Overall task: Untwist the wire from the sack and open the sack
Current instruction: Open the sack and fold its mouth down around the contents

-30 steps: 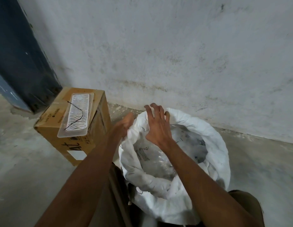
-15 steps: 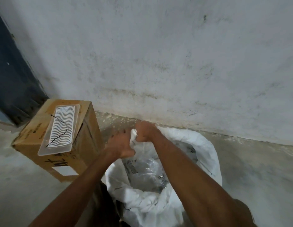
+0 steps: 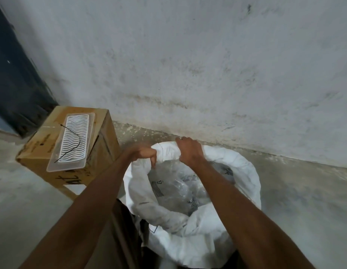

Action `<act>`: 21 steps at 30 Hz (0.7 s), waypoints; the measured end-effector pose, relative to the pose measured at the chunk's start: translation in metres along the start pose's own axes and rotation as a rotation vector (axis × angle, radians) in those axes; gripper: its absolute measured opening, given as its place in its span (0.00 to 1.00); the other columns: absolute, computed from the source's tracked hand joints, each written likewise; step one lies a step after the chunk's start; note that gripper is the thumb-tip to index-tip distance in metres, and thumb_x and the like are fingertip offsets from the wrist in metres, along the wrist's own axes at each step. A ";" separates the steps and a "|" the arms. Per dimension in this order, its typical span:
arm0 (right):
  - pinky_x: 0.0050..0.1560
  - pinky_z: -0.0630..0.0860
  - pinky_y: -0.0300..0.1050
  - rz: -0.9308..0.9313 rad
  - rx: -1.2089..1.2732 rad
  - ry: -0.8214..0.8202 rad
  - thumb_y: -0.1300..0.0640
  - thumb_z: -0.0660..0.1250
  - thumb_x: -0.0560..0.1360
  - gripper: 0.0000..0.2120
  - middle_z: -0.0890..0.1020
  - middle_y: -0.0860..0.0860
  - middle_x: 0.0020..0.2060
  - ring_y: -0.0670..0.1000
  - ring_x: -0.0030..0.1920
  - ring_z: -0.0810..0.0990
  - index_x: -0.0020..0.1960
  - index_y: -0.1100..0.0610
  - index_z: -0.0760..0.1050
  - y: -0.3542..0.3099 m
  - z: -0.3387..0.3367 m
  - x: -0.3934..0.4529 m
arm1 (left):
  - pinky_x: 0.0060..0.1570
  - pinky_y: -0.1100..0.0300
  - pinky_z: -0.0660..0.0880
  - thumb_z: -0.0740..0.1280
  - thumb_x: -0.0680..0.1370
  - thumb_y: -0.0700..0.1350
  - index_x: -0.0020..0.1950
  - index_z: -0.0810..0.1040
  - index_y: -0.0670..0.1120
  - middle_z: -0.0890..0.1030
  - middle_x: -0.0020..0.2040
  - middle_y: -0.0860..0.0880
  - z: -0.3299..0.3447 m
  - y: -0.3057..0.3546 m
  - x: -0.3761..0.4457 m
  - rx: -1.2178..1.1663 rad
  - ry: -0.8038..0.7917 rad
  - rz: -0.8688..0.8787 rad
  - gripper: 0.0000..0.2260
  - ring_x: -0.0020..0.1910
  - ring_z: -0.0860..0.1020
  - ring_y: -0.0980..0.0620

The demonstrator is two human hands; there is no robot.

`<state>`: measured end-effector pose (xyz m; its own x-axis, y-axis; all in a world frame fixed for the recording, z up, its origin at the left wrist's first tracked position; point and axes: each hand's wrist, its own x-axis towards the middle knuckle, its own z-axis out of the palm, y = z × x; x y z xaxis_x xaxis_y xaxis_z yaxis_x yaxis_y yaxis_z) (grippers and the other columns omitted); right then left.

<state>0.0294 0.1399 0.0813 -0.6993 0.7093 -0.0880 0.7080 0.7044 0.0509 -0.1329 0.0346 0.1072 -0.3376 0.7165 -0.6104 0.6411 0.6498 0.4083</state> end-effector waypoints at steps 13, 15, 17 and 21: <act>0.38 0.73 0.43 -0.009 0.292 -0.544 0.62 0.78 0.66 0.12 0.80 0.53 0.47 0.53 0.43 0.78 0.48 0.57 0.80 0.021 -0.033 0.045 | 0.48 0.50 0.77 0.73 0.67 0.53 0.70 0.67 0.47 0.80 0.58 0.45 0.050 0.034 0.036 0.468 0.523 0.313 0.34 0.56 0.80 0.41; 0.40 0.75 0.44 -0.035 0.265 -0.400 0.55 0.81 0.63 0.26 0.82 0.54 0.52 0.54 0.46 0.79 0.58 0.58 0.79 0.027 -0.024 0.045 | 0.51 0.52 0.78 0.70 0.68 0.54 0.64 0.74 0.50 0.82 0.57 0.48 0.036 0.040 0.039 0.411 0.428 0.282 0.26 0.56 0.82 0.43; 0.52 0.77 0.50 -0.056 0.175 -0.229 0.49 0.83 0.59 0.40 0.80 0.53 0.58 0.55 0.54 0.79 0.68 0.55 0.73 0.036 -0.007 0.038 | 0.57 0.52 0.77 0.68 0.74 0.52 0.64 0.77 0.48 0.81 0.61 0.46 0.021 0.043 0.042 0.339 0.329 0.221 0.20 0.59 0.80 0.43; 0.64 0.73 0.57 0.108 -0.041 -0.025 0.47 0.77 0.68 0.35 0.79 0.52 0.61 0.57 0.60 0.80 0.71 0.52 0.69 0.058 0.012 0.010 | 0.56 0.48 0.74 0.65 0.79 0.43 0.68 0.75 0.36 0.76 0.68 0.35 -0.005 0.022 0.071 0.038 -0.062 0.008 0.20 0.66 0.75 0.35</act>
<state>0.0653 0.1875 0.0720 -0.6164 0.7804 -0.1051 0.7739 0.6250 0.1021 -0.1466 0.1008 0.0763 -0.2900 0.7037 -0.6486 0.6700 0.6332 0.3875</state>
